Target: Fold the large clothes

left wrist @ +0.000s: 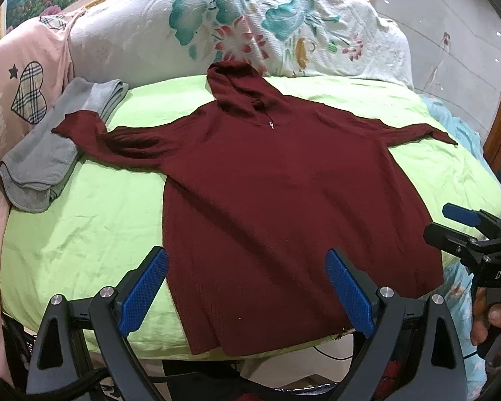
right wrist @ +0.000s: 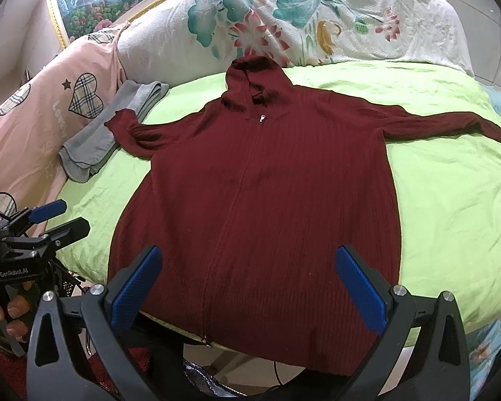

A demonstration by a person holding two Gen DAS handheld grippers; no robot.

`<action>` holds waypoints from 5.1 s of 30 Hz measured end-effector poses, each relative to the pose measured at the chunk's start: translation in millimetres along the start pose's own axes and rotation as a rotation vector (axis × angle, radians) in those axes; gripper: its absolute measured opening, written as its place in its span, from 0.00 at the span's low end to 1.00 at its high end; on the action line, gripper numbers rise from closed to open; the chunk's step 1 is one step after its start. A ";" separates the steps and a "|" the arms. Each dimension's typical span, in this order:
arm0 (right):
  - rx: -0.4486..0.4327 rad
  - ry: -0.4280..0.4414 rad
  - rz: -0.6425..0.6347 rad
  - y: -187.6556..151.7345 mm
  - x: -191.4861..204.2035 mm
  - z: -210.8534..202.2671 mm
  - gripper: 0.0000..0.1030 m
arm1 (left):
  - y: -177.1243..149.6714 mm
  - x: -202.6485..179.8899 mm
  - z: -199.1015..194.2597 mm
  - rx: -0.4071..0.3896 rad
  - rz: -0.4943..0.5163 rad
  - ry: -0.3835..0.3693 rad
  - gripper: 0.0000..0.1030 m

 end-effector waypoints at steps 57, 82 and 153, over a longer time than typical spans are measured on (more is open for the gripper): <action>-0.311 -0.388 0.840 138.7 -419.2 -20.5 0.57 | 54.5 -10.3 140.1 0.227 0.018 -0.019 0.93; -0.197 0.114 0.468 279.7 -284.0 94.6 0.05 | 75.1 4.4 181.0 0.236 -0.060 -0.070 0.93; 0.054 -0.188 0.430 226.2 -240.3 203.3 0.08 | 145.9 130.2 290.9 0.107 -0.233 -0.078 0.05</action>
Point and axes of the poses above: each gripper's, at about its wrist camera, not at the fingertips, and z roughly the way its jaws point, x to its left, y to its top, the point moved 1 cm from there along z, roughly the way its jaws point, and after that the axes turned 7 degrees about z, right-handed, at the moved point
